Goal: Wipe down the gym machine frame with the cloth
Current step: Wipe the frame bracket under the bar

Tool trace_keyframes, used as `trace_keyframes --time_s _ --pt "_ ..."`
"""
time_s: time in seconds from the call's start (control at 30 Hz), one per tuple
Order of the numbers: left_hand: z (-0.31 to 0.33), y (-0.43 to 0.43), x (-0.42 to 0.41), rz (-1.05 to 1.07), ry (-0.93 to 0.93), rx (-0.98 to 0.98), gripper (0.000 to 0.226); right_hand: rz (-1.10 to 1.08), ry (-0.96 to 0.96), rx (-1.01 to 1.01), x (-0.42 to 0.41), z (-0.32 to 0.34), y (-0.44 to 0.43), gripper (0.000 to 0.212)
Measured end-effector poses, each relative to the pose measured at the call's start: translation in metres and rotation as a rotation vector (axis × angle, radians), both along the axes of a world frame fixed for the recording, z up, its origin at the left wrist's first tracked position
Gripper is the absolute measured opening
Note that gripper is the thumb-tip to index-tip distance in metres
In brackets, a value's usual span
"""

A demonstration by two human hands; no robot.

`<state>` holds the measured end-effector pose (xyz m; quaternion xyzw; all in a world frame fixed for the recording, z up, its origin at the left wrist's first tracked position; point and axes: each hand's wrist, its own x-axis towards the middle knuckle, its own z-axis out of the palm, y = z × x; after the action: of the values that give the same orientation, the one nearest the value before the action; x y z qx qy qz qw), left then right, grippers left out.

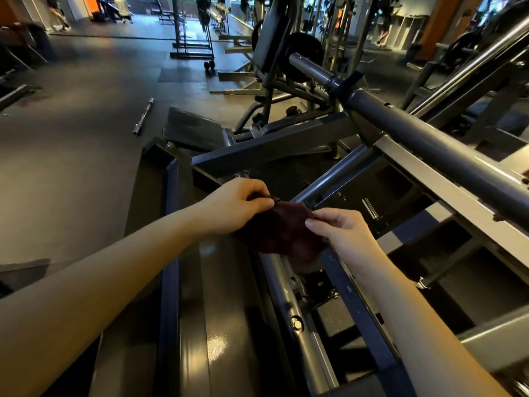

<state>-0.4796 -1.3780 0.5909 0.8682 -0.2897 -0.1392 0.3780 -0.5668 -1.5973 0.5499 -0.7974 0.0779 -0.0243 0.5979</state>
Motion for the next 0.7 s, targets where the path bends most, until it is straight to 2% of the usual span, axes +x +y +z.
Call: trace_keyframes --time_s 0.17,0.3,0.37,0.5,0.57,0.7 --pt "0.001 0.003 0.006 0.013 0.109 -0.136 0.016 0.041 -0.034 0.005 -0.002 0.004 -0.005 0.014" --pt "0.006 0.008 0.010 0.020 0.392 -0.241 0.032 0.047 -0.084 -0.017 -0.004 0.002 -0.009 0.013" --pt "0.006 0.009 0.012 0.078 0.481 -0.278 0.026 0.032 -0.168 -0.025 -0.005 0.002 -0.011 0.016" --pt "0.002 0.007 0.017 0.409 0.371 -0.297 0.013 -0.001 -0.386 -0.047 -0.010 0.000 -0.016 0.020" --pt "0.000 0.008 0.019 0.534 0.328 -0.366 0.012 0.100 -0.422 -0.135 -0.016 0.006 -0.019 0.018" --pt "0.010 0.006 0.024 0.540 0.229 -0.452 0.013 0.476 -0.204 -0.255 -0.026 0.018 -0.013 0.014"
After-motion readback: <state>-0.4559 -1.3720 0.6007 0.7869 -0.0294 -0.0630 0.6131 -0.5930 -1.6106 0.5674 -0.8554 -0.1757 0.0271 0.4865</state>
